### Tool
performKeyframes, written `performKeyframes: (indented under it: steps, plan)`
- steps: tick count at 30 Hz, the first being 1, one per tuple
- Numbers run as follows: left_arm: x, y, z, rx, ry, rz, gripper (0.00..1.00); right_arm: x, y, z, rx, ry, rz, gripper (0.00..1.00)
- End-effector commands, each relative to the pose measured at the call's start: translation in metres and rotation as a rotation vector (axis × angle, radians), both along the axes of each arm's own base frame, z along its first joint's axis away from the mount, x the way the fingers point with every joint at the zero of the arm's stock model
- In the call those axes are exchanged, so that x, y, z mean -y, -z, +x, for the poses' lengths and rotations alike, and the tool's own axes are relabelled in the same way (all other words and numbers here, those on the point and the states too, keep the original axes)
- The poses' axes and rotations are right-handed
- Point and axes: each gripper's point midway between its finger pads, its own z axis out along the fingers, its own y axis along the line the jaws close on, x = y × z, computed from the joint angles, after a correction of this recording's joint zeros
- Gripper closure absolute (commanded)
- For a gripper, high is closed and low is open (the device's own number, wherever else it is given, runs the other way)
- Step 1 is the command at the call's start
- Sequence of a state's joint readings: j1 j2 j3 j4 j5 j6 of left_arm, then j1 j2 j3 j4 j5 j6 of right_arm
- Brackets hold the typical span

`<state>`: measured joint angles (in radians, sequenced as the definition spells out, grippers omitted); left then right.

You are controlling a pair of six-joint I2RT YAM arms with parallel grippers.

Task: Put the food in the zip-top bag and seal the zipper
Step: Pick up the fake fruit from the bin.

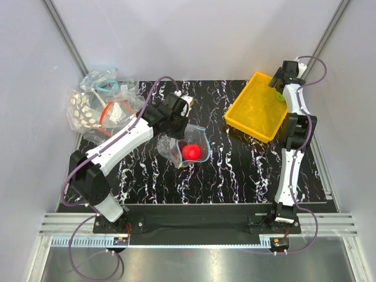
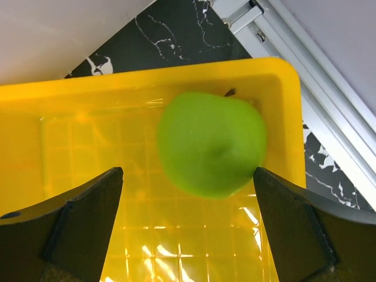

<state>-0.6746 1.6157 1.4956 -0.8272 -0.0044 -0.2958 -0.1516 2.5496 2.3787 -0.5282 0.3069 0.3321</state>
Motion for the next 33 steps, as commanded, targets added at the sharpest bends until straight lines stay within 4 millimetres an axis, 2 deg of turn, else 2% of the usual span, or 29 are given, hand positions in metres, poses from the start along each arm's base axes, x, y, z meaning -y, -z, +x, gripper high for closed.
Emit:
performKeyframes:
  steps: [1, 7, 9, 13, 15, 17, 18, 19, 21, 22, 23, 24, 26, 28, 29, 30, 32, 33]
  plan:
    - [0.005, -0.01, 0.005, 0.031, -0.002, -0.042, 1.0, 0.022, -0.018, 0.009, 0.039, 0.039, -0.073, 0.0]
    - [0.006, -0.009, 0.005, 0.028, 0.0, -0.043, 1.0, 0.03, 0.0, 0.013, 0.019, 0.038, -0.123, 0.0]
    - [0.005, -0.007, 0.005, 0.024, -0.002, -0.04, 1.0, 0.03, 0.004, 0.017, 0.02, 0.026, -0.123, 0.06]
    - [0.005, -0.004, 0.006, 0.019, -0.004, -0.032, 1.0, 0.029, 0.004, 0.02, 0.031, 0.017, -0.12, 0.24]
    - [0.005, -0.005, 0.006, 0.021, -0.003, -0.032, 1.0, 0.027, -0.004, 0.018, 0.041, 0.016, -0.114, 0.36]
    - [0.005, -0.003, 0.007, 0.019, -0.005, -0.027, 1.0, 0.021, -0.016, 0.019, 0.077, -0.006, -0.1, 0.38]
    - [0.004, -0.002, 0.007, 0.017, -0.005, -0.025, 1.0, 0.018, -0.025, 0.011, 0.082, -0.014, -0.091, 0.41]
    - [0.005, -0.003, 0.007, 0.018, -0.005, -0.026, 1.0, 0.012, -0.037, 0.015, 0.129, -0.037, -0.075, 0.42]
    - [0.005, -0.003, 0.007, 0.018, -0.002, -0.026, 1.0, 0.005, -0.062, 0.005, 0.17, -0.047, -0.054, 0.44]
    - [0.005, -0.003, 0.006, 0.018, -0.003, -0.028, 1.0, -0.004, -0.073, 0.004, 0.196, -0.082, -0.03, 0.45]
    - [0.005, -0.004, 0.006, 0.019, -0.002, -0.027, 1.0, -0.013, -0.09, -0.004, 0.216, -0.096, -0.014, 0.46]
    - [0.004, -0.004, 0.006, 0.02, -0.002, -0.026, 1.0, -0.018, -0.097, -0.01, 0.221, -0.109, -0.006, 0.46]
    - [0.004, -0.005, 0.006, 0.022, -0.003, -0.026, 1.0, -0.041, -0.113, -0.018, 0.246, -0.168, 0.028, 0.48]
    - [0.001, -0.006, 0.009, 0.035, -0.017, -0.014, 1.0, -0.062, -0.133, -0.039, 0.271, -0.222, 0.057, 0.49]
    - [0.001, -0.006, 0.008, 0.035, -0.016, -0.012, 1.0, -0.07, -0.158, -0.053, 0.305, -0.242, 0.06, 0.5]
    - [0.001, -0.006, 0.009, 0.034, -0.017, -0.013, 1.0, -0.083, -0.146, -0.065, 0.271, -0.261, 0.087, 0.5]
    - [0.001, -0.008, 0.009, 0.039, -0.017, -0.016, 1.0, -0.107, -0.153, -0.084, 0.276, -0.328, 0.126, 0.51]
    - [0.001, -0.008, 0.009, 0.038, -0.014, -0.018, 1.0, -0.13, -0.158, -0.105, 0.274, -0.382, 0.154, 0.51]
